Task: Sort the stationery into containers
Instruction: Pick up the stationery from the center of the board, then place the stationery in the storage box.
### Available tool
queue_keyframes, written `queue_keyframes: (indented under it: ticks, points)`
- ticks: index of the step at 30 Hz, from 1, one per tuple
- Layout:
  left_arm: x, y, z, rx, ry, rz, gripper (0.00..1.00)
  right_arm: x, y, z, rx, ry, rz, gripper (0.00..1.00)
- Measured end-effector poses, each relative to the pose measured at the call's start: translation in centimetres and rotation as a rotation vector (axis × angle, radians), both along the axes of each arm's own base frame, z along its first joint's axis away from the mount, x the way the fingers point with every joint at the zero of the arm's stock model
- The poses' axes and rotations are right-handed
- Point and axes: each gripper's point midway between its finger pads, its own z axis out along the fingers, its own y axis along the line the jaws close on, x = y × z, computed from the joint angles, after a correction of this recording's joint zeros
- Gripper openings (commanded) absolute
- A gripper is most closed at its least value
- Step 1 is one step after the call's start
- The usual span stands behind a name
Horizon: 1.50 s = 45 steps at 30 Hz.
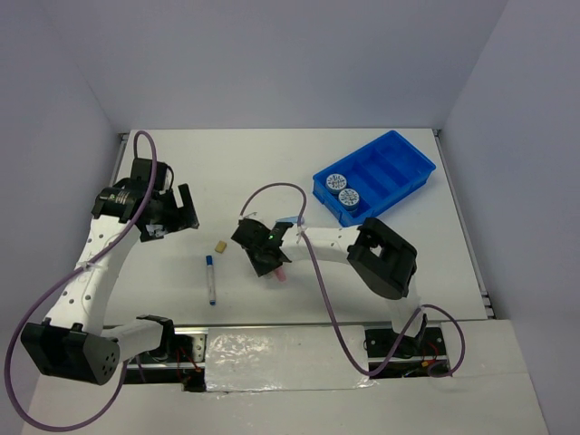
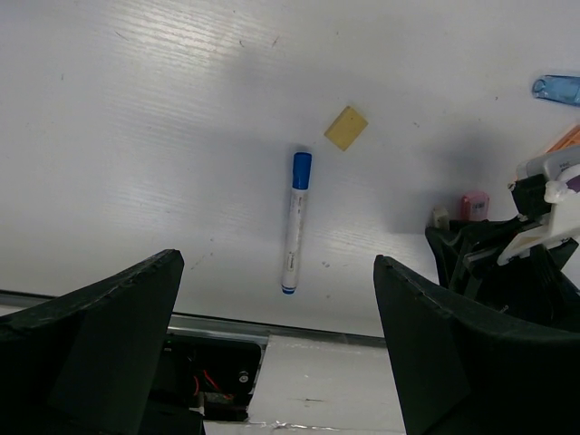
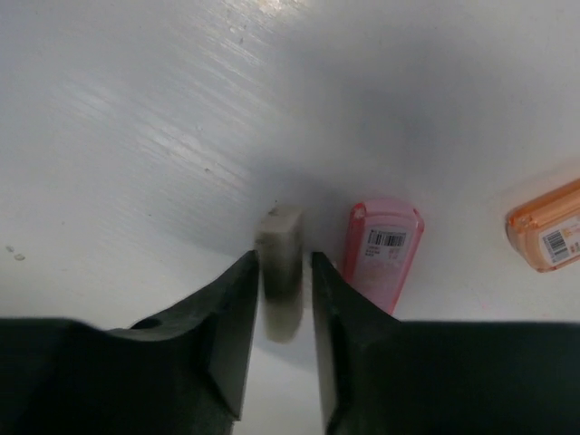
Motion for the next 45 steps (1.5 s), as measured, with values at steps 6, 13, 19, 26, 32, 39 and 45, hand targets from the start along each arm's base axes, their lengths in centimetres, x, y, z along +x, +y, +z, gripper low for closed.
queue_keyframes:
  ticks: [6, 13, 19, 26, 32, 39, 45]
  points:
    - [0.0, -0.1, 0.0, -0.005, 0.001, -0.004, 0.99, 0.2, -0.2, 0.0, -0.008, -0.007, -0.007, 0.17]
    - [0.0, -0.2, 0.0, -0.007, 0.001, -0.017, 0.99, 1.4, -0.1, 6.3, 0.116, -0.059, 0.036, 0.17]
    - [0.2, -1.4, 0.0, -0.051, -0.010, -0.093, 0.99, 13.7, -10.2, 18.0, 0.290, -0.328, -0.092, 0.18]
    - [1.4, -2.5, -0.5, -0.079, -0.001, -0.181, 0.99, 24.3, -27.2, 16.4, 0.068, -0.385, -0.503, 0.23]
    - [4.2, -3.2, -0.1, -0.088, -0.056, -0.219, 0.99, 26.2, -29.9, 11.3, -0.006, -0.253, -0.604, 0.28]
    - [5.7, -4.4, 0.0, -0.131, -0.104, -0.264, 0.99, 27.8, -29.7, 9.5, -0.018, -0.216, -0.616, 0.44]
    - [5.8, -5.9, -1.0, -0.145, -0.107, -0.340, 0.99, 28.7, -29.7, 10.4, -0.013, -0.231, -0.615, 0.58]
